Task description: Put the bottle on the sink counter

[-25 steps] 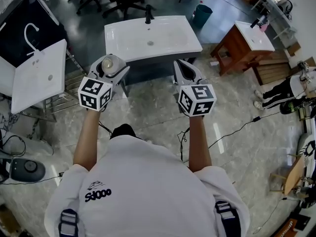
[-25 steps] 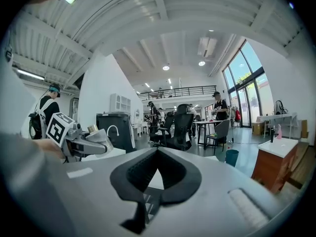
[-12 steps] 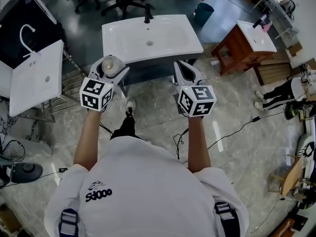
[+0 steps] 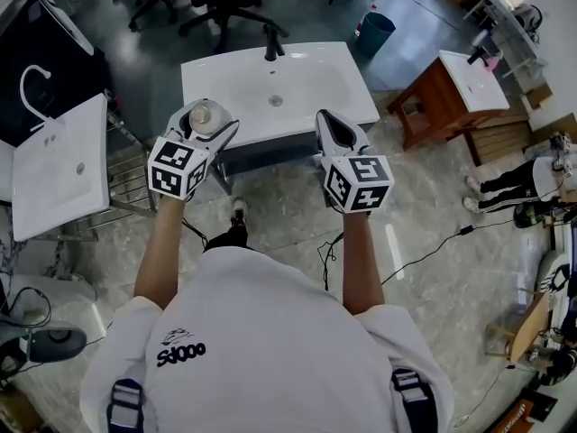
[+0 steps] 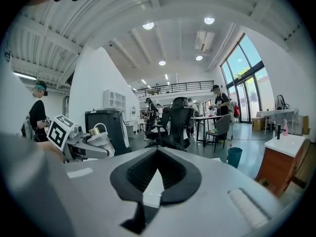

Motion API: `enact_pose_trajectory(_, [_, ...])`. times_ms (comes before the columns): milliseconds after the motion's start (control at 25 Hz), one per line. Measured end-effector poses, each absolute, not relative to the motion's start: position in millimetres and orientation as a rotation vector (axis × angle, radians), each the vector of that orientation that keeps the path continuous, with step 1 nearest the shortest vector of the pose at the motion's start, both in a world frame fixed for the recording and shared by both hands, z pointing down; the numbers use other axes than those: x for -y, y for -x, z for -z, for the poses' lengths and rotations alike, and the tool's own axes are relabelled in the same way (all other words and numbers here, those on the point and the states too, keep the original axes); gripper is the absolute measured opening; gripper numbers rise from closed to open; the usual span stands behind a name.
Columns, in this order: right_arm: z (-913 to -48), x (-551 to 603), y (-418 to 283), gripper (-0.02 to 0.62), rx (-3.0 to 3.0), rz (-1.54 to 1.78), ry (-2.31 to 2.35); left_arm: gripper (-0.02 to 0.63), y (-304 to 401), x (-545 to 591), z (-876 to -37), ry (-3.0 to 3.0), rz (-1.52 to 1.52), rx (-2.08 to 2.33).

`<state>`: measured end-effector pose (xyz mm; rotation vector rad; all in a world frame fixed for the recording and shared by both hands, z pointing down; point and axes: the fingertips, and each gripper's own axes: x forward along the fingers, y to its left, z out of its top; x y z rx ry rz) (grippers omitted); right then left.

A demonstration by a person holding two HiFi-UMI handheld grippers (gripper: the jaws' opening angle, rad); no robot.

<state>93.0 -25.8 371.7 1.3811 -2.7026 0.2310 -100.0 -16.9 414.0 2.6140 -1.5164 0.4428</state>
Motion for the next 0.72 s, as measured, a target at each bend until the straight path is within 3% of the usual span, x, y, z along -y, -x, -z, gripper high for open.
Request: enact_pose_trajectory(720, [-387, 148, -59, 0.009, 2.591, -0.283, -1.438, 0.339, 132, 157, -433, -2.626, -0.481, 1.388])
